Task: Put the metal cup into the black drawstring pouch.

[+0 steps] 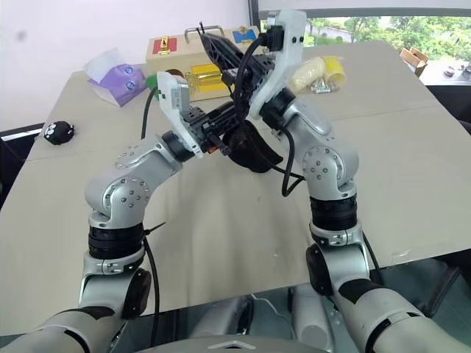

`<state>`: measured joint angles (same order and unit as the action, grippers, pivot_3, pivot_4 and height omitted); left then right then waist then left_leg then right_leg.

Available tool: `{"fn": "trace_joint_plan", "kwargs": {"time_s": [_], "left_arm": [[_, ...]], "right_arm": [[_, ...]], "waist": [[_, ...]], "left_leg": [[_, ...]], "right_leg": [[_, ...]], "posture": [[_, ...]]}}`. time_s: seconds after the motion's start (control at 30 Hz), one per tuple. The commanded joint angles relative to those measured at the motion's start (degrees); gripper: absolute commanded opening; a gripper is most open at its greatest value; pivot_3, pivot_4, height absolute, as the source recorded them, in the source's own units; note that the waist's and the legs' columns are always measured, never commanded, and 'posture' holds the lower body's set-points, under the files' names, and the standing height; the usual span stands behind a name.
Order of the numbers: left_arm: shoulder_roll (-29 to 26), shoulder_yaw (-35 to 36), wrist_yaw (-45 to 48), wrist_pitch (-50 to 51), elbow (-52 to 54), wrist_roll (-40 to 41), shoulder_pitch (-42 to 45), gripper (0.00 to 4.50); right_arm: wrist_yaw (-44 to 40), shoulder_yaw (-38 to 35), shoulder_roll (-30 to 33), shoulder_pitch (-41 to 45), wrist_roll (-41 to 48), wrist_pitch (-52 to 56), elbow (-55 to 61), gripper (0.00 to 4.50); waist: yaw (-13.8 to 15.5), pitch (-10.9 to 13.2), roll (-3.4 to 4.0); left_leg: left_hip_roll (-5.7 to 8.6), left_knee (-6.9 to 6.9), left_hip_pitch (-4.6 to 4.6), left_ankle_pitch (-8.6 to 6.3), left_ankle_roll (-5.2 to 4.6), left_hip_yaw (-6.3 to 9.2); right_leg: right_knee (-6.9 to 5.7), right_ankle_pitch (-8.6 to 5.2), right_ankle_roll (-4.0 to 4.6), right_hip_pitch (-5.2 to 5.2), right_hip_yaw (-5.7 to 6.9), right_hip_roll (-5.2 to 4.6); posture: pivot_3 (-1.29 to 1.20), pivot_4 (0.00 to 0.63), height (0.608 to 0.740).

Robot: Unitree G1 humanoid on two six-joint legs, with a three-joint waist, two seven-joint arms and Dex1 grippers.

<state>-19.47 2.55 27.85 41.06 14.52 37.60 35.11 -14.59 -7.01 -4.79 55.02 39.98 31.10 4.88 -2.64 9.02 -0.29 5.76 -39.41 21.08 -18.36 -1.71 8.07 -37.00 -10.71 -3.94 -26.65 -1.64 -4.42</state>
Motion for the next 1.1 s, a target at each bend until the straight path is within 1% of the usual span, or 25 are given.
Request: {"fn": "trace_joint_plan", "kwargs": {"time_s": [0.03, 0.13, 0.27, 0.33, 0.4, 0.47, 0.5, 0.53, 0.63, 0.67, 0.73, 0.77, 0.8, 0.83, 0.93, 0.97, 1.1], "left_arm": [[-3.38, -4.30, 3.23, -3.11, -0.74, -5.66, -4.19, 0.14], [-4.58, -5.58, 5.17, -3.21, -1.09, -6.52, -7.44, 0.14], [-6.30, -6.70, 7.03, -5.58, -2.45, -9.13, -9.72, 0.14], [-6.39, -6.70, 7.47, -7.21, -3.11, -9.99, -9.95, 0.14], [-5.95, -6.22, 7.75, -7.63, -3.29, -9.72, -9.62, 0.14], [-5.50, -5.74, 8.44, -7.47, -2.75, -8.92, -9.29, 1.18], [-4.97, -5.18, 8.41, -7.47, -2.53, -8.31, -8.97, 1.42], [-4.45, -4.48, 8.41, -7.32, -2.14, -7.40, -8.63, 1.87], [-3.44, -2.24, 8.10, -6.03, -0.76, -4.97, -8.03, 1.87], [-3.38, -1.15, 7.92, -4.61, 0.37, -3.22, -8.21, 1.97], [-3.76, 0.22, 7.86, -2.52, 2.13, -0.82, -8.71, 1.97], [-4.37, 0.70, 7.88, -1.78, 2.79, -0.41, -9.06, 1.97], [-4.80, 0.99, 7.86, -1.32, 3.18, -0.27, -9.26, 1.97], [-5.81, 1.54, 7.85, -0.52, 3.88, -0.09, -9.84, 1.97], [-11.66, 4.17, 7.89, 0.72, 3.93, -2.51, -14.12, 1.97], [-13.21, 4.94, 8.23, 0.64, 3.77, -3.03, -15.60, 1.97], [-21.25, 7.14, 12.21, -0.44, 2.89, -5.71, -23.50, 1.97]], "right_arm": [[5.16, -8.36, -1.43, 6.72, -0.14, -13.35, -3.35, 0.00], [8.13, -13.04, -0.43, 10.66, -0.50, -20.94, -7.04, 0.00], [9.28, -15.51, 0.08, 12.13, 3.64, -22.36, -8.12, 0.00], [8.89, -13.57, 0.74, 10.82, 2.60, -20.95, -7.88, 0.00], [7.99, -11.13, 1.07, 9.25, 1.05, -20.20, -7.68, 0.00], [8.03, -8.99, 1.02, 7.44, 0.78, -18.13, -6.78, 0.00], [7.81, -7.10, 1.54, 5.83, -0.65, -16.78, -6.18, 0.00], [7.44, -5.27, 2.06, 4.01, -2.17, -15.65, -5.51, 0.00], [6.71, -2.35, 3.31, -0.19, -3.07, -12.31, -3.32, 0.00], [6.36, -1.38, 4.11, -1.85, -3.25, -10.76, -2.39, 0.56], [5.87, -0.20, 5.21, -4.18, -3.73, -9.02, -1.17, 1.30], [5.81, 0.01, 5.60, -5.28, -3.75, -8.45, -0.67, 1.93], [5.83, 0.05, 5.82, -5.93, -3.69, -8.06, -0.33, 2.41], [5.75, 0.31, 6.37, -7.24, -3.78, -7.20, 0.37, 2.85], [4.32, 1.88, 10.31, -13.51, -6.71, -5.06, 2.28, 4.37], [3.82, 1.91, 11.28, -15.02, -6.82, -4.59, 2.91, 4.49], [0.84, 1.22, 16.25, -20.64, -7.23, -2.93, 5.04, 4.49]], "waist": [[0.06, 0.00, 0.01], [0.32, 0.00, 0.00], [0.02, 0.03, 0.06], [-0.32, 0.02, 0.11], [-0.60, -0.02, 0.31], [-0.72, -0.02, 0.31], [-0.76, -0.03, 0.31], [-0.81, -0.03, 0.31], [-0.96, -0.03, 0.30], [-0.96, -0.03, 0.30], [-0.92, -0.03, 0.29], [-0.91, -0.03, 0.29], [-0.90, -0.03, 0.29], [-0.90, -0.03, 0.29], [-1.12, -0.04, 0.28], [-1.13, -0.04, 0.28], [-1.00, -0.01, 0.30]], "left_leg": [[0.00, 0.01, 0.00, 0.01, 0.02, 0.00], [0.00, 0.01, 0.01, 0.01, 0.02, 0.02], [0.01, 0.02, 0.04, 0.01, 0.01, -0.01], [-0.01, 0.07, 0.06, 0.01, 0.01, -0.04], [-0.01, 0.14, 0.03, 0.01, 0.01, -0.07], [0.00, 0.13, 0.06, 0.01, 0.01, -0.05], [0.00, 0.11, 0.06, 0.01, 0.01, -0.05], [0.00, 0.10, 0.03, 0.01, 0.01, -0.06], [-0.01, 0.04, 0.00, 0.02, 0.01, -0.15], [-0.01, 0.01, 0.00, 0.02, 0.01, -0.15], [0.00, -0.01, 0.04, 0.01, 0.01, -0.16], [0.00, -0.01, 0.05, 0.01, 0.01, -0.15], [0.01, -0.01, 0.04, 0.01, 0.00, -0.16], [0.01, 0.00, 0.04, 0.01, 0.01, -0.16], [-0.01, 0.04, 0.00, 0.01, 0.01, -0.17], [-0.02, 0.05, -0.02, 0.01, 0.01, -0.17], [0.00, 0.07, -0.04, 0.01, 0.01, -0.25]], "right_leg": [[0.00, 0.00, 0.00, 0.00, -0.01, 0.14], [0.03, 0.00, 0.00, 0.00, 0.01, 0.16], [0.02, 0.00, 0.00, -0.05, -0.02, 0.12], [-0.01, 0.00, 0.01, -0.13, -0.09, 0.14], [-0.02, 0.00, 0.01, -0.15, -0.12, 0.14], [-0.03, 0.00, 0.01, -0.18, -0.10, 0.15], [-0.04, 0.00, 0.01, -0.18, -0.10, 0.14], [-0.08, 0.00, 0.01, -0.16, -0.11, 0.11], [-0.18, 0.00, 0.01, -0.16, -0.21, -0.09], [-0.21, 0.00, 0.01, -0.16, -0.22, -0.10], [-0.23, 0.00, 0.01, -0.20, -0.23, -0.11], [-0.21, 0.00, 0.01, -0.21, -0.22, -0.11], [-0.21, 0.00, 0.01, -0.20, -0.22, -0.11], [-0.20, 0.00, 0.01, -0.21, -0.22, -0.11], [-0.20, 0.00, 0.01, -0.20, -0.24, -0.07], [-0.21, 0.00, 0.01, -0.20, -0.25, -0.06], [-0.22, 0.00, 0.01, -0.22, -0.34, 0.07]], "posture": [[0.00, 0.150, 0.710], [0.00, 0.150, 0.710], [0.00, 0.150, 0.710], [0.00, 0.150, 0.710], [0.00, 0.150, 0.710], [0.00, 0.150, 0.710], [0.00, 0.150, 0.710], [0.00, 0.150, 0.710], [0.00, 0.150, 0.710], [0.00, 0.150, 0.710], [0.00, 0.150, 0.710], [0.00, 0.150, 0.710], [0.00, 0.150, 0.710], [0.00, 0.150, 0.710], [0.00, 0.150, 0.710], [0.00, 0.150, 0.710], [0.00, 0.150, 0.710]]}}
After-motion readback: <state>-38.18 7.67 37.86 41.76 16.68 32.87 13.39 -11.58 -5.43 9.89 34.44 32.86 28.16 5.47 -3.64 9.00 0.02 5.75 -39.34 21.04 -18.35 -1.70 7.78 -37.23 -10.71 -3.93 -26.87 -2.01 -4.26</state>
